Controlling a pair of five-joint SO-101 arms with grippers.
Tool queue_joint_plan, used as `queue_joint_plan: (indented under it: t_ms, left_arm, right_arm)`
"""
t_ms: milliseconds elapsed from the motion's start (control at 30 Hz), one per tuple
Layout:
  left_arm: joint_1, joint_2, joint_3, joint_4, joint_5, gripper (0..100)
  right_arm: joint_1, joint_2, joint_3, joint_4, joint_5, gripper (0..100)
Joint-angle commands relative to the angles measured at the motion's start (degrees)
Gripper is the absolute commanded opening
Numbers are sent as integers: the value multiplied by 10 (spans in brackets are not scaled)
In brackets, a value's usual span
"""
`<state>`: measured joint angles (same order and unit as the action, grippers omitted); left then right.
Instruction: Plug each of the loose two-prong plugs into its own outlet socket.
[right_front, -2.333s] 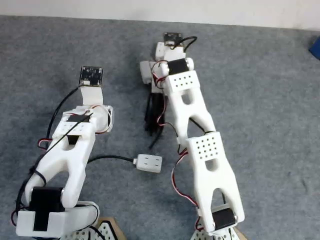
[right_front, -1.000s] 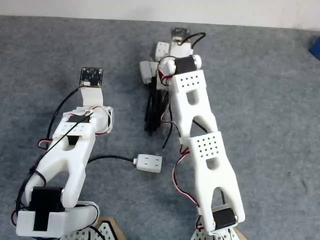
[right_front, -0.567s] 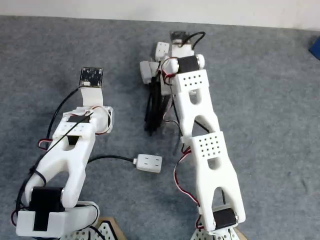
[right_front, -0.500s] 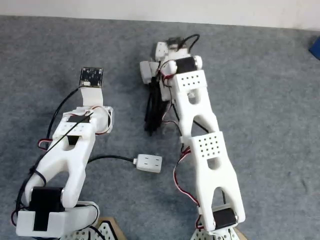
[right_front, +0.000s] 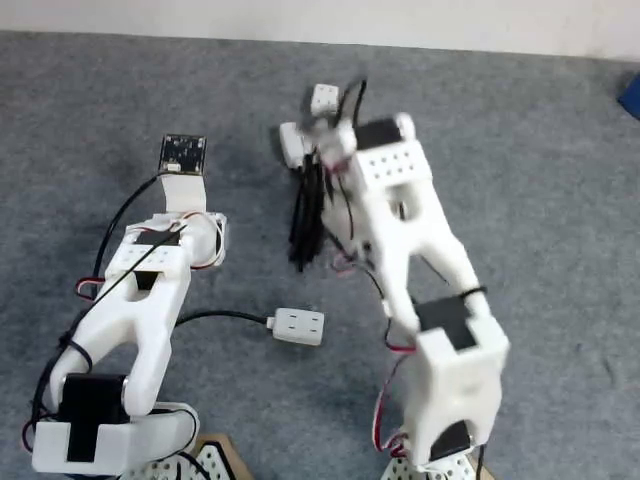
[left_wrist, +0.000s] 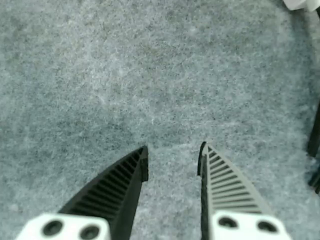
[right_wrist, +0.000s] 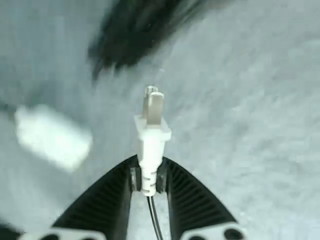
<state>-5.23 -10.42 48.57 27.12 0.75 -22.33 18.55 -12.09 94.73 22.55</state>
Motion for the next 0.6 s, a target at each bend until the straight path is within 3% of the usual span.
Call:
queue_joint_plan:
  t_ms: [0,200,467,567]
  left_arm:
    - [7,-20,-4,-8,1,178]
    - [8,-19,-3,-7,1,178]
    - [9,-19,-3,-7,1,178]
    - [9,-19,-3,-7,1,178]
  right_arm:
    - [29,-97,283,-168,34,11]
    - [36,-182,449,-365,20,11]
    - [17,-248,531,-429,4,18]
    - [8,-276,560,-429,4,73]
